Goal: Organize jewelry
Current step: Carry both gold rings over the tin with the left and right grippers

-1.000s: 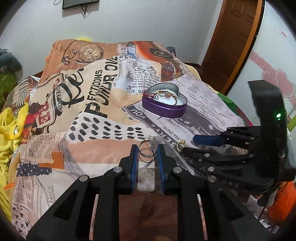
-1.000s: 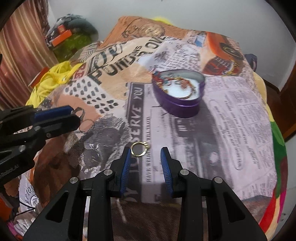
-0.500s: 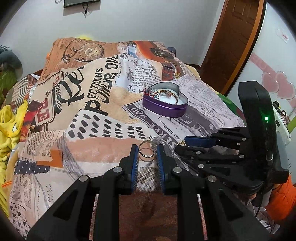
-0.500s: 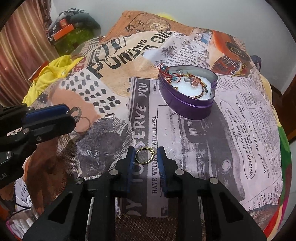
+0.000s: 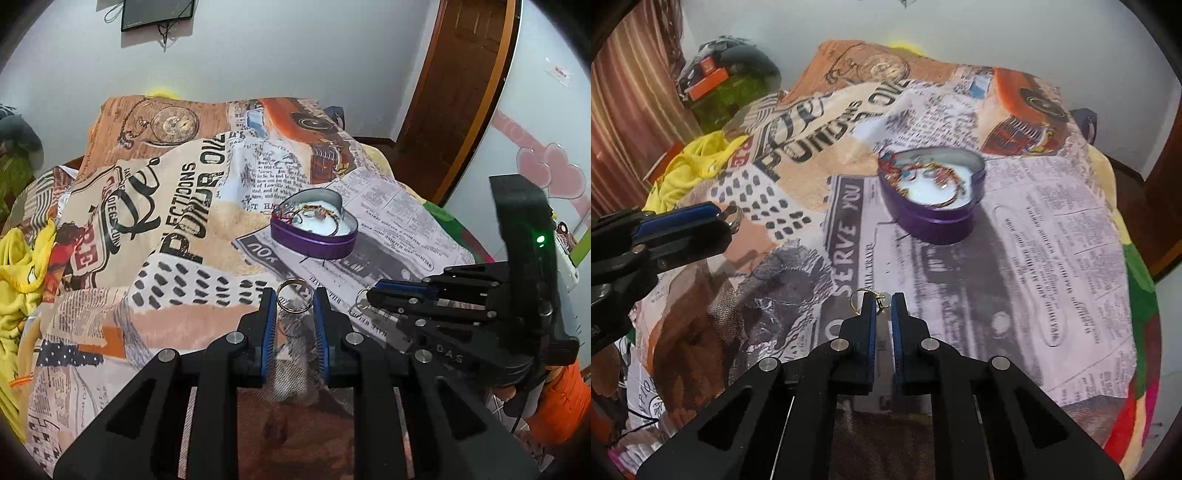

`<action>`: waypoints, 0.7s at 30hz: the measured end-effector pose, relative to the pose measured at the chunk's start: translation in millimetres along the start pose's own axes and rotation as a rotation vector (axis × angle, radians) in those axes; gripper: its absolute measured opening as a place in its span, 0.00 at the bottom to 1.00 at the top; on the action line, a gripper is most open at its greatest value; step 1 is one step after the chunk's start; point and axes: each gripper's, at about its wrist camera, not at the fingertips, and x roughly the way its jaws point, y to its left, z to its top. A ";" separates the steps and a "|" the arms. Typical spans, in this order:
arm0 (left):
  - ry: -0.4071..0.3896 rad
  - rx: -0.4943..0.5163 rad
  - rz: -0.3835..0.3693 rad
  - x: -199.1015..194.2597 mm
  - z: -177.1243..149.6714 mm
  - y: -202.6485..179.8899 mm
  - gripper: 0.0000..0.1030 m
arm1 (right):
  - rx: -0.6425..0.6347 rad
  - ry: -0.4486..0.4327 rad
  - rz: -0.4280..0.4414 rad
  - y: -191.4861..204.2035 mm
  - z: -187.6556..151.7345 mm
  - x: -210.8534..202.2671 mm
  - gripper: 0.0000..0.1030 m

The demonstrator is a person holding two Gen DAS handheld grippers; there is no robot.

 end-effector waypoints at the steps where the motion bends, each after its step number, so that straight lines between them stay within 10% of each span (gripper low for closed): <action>1: -0.002 0.002 0.000 0.7 1.4 -1.1 0.18 | 0.003 -0.010 -0.006 -1.4 0.7 -2.8 0.07; 21: -0.046 0.062 -0.030 39.9 56.2 -14.4 0.18 | 0.066 -0.158 -0.045 -39.4 47.6 -21.4 0.07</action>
